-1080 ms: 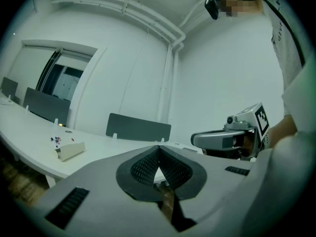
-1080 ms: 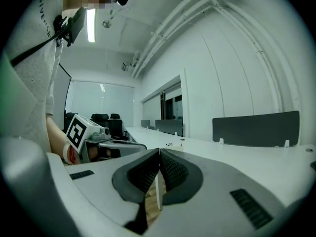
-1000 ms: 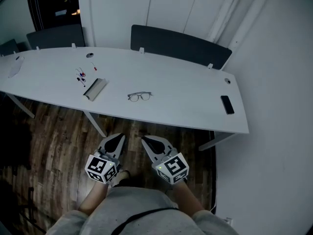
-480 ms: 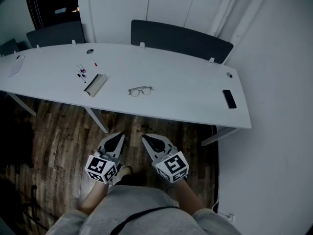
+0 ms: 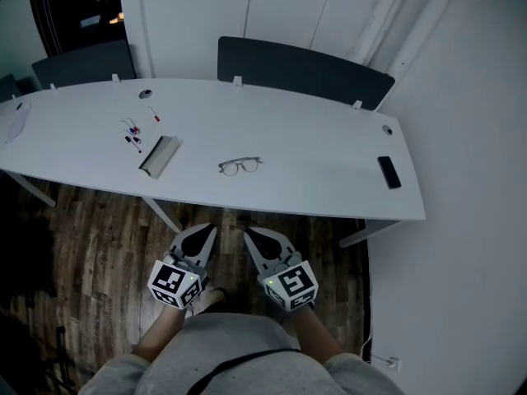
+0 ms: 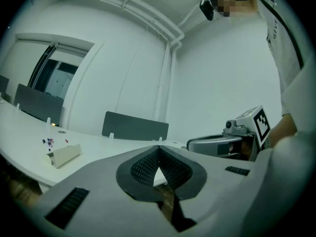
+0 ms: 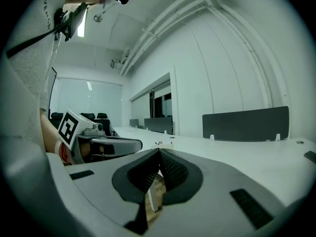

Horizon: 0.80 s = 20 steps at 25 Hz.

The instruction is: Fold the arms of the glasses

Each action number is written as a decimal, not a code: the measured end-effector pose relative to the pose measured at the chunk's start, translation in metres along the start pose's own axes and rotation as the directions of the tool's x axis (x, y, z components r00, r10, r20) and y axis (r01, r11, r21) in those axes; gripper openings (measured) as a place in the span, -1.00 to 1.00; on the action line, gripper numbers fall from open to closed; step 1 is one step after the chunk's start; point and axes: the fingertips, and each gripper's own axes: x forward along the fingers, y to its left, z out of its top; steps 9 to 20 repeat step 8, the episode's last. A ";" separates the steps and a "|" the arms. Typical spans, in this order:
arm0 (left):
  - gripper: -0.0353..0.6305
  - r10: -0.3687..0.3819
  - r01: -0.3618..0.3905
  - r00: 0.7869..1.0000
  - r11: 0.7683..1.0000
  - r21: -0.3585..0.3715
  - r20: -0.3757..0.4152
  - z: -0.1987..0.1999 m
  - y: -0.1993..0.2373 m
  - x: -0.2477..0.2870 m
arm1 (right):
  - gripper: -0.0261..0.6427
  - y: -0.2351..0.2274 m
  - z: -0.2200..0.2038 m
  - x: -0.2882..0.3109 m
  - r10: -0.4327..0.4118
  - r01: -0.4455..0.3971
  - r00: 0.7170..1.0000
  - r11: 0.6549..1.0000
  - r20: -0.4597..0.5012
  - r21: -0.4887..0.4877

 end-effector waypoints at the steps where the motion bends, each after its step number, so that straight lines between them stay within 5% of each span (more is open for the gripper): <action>1: -0.85 -0.010 0.010 1.000 1.000 0.002 -0.001 0.001 0.005 0.003 | -0.87 -0.002 0.000 0.006 -0.008 0.008 1.000 1.000 0.001 -0.001; 8: -0.85 -0.046 0.046 0.999 0.999 -0.002 0.007 0.004 0.039 0.022 | -0.87 -0.013 0.004 0.041 -0.076 0.076 0.997 0.997 0.015 -0.003; 20: -0.85 -0.046 0.046 0.999 0.999 -0.002 0.007 0.004 0.039 0.022 | -0.87 -0.013 0.004 0.041 -0.076 0.076 0.997 0.997 0.015 -0.003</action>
